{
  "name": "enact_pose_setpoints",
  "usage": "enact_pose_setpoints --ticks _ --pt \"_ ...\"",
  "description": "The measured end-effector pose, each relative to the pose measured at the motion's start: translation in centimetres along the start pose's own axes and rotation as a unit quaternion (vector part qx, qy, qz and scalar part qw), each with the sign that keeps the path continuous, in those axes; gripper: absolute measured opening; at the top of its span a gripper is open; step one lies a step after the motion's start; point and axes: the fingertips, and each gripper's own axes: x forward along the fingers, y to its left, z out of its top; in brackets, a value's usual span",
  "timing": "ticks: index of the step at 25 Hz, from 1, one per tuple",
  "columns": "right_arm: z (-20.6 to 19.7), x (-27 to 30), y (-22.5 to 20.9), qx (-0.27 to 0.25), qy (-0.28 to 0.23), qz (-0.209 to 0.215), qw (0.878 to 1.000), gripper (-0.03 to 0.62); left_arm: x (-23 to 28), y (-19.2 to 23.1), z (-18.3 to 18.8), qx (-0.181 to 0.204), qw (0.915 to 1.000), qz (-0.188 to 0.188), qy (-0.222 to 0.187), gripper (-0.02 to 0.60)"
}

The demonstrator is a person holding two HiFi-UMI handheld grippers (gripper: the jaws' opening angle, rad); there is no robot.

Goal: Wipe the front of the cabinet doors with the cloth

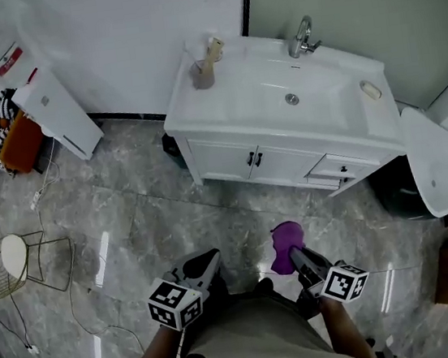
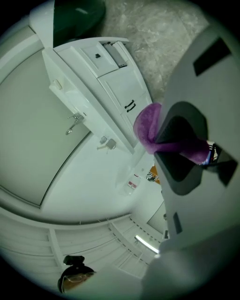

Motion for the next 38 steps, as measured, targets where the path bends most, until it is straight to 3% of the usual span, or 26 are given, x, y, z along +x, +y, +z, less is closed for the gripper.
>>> enact_pose_setpoints --ticks 4,11,16,22,26,30,34,38 --pt "-2.0 3.9 2.6 0.001 0.021 -0.029 0.999 0.066 -1.6 5.9 1.7 -0.007 0.9998 -0.015 -0.008 0.008" --pt "-2.0 10.7 5.0 -0.097 0.064 -0.083 0.990 0.066 -1.4 12.1 1.6 -0.039 0.9982 -0.045 0.006 0.008" --pt "2.2 18.7 6.5 -0.209 0.070 -0.077 0.972 0.066 0.3 14.5 1.3 -0.046 0.9975 -0.049 0.022 0.008" --pt "6.9 31.2 3.9 -0.339 0.054 -0.068 0.937 0.066 3.9 18.2 -0.4 -0.071 0.9959 -0.016 0.054 0.008" --pt "7.0 38.3 0.6 -0.384 0.066 -0.062 0.919 0.064 6.3 19.0 -2.1 -0.137 0.9887 -0.002 0.062 0.008" --pt "5.4 44.7 -3.2 -0.423 0.089 -0.072 0.899 0.064 9.5 20.0 -2.6 -0.200 0.9794 0.004 0.025 0.008" --pt "3.9 50.1 -5.8 -0.438 0.095 -0.096 0.889 0.064 12.5 21.7 -4.5 -0.266 0.9638 -0.015 -0.009 0.008" --pt "2.4 55.2 -7.4 -0.457 0.096 -0.109 0.877 0.064 14.9 24.2 -8.1 -0.302 0.9525 -0.039 -0.008 0.008"
